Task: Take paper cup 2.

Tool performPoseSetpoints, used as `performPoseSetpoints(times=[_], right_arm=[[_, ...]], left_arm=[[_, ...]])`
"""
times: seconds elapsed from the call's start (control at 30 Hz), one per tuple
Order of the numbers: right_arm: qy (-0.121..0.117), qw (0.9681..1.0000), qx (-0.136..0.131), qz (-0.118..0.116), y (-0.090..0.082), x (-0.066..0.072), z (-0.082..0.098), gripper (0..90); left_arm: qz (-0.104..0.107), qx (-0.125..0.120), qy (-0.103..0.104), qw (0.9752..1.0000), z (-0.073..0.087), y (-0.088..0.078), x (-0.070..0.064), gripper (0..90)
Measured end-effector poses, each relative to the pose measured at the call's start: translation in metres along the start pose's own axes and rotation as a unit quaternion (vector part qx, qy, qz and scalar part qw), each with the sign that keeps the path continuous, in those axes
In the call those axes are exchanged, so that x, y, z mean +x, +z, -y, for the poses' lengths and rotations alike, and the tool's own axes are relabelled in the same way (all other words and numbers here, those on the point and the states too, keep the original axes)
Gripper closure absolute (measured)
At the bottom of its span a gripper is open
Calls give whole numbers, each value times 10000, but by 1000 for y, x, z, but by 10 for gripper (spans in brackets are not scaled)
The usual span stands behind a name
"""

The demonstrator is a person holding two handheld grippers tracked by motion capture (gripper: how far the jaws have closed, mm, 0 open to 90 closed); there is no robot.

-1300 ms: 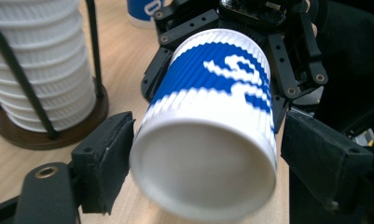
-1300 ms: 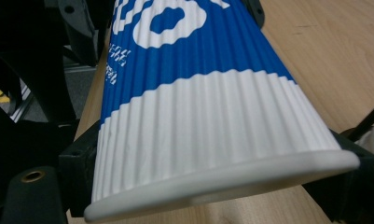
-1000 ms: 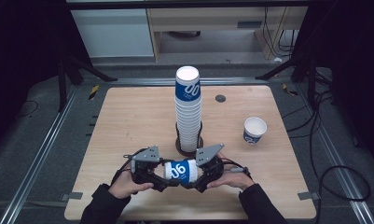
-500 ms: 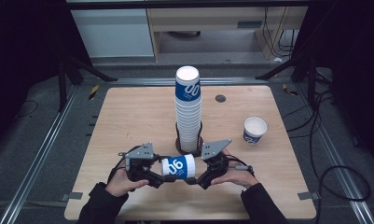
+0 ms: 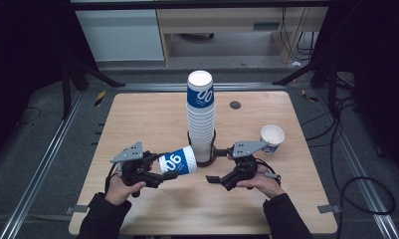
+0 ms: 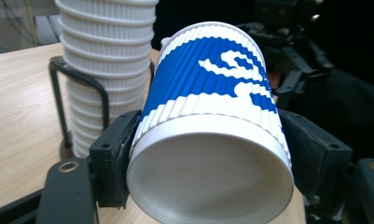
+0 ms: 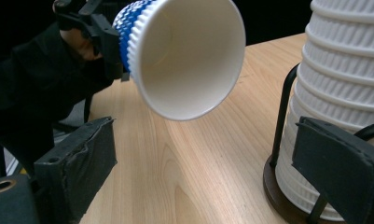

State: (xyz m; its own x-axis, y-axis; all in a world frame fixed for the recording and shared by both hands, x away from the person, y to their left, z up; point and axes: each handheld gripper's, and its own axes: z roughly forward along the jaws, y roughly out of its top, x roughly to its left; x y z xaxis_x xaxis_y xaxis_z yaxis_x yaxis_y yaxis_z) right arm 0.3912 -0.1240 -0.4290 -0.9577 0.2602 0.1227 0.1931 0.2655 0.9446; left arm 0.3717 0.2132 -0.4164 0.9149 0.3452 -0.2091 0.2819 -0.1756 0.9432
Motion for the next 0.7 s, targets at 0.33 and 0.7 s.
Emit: performPoseSetpoints(times=[0.33,0.7], right_arm=[[75,9995,-100,-297,5,4,-1,58],[60,9968,-80,-797,15,10,1,56]], left_arm=[[305,-90,147,9994,-4,10,-14,257],[681,69,211,9974,0,25,-23,257]])
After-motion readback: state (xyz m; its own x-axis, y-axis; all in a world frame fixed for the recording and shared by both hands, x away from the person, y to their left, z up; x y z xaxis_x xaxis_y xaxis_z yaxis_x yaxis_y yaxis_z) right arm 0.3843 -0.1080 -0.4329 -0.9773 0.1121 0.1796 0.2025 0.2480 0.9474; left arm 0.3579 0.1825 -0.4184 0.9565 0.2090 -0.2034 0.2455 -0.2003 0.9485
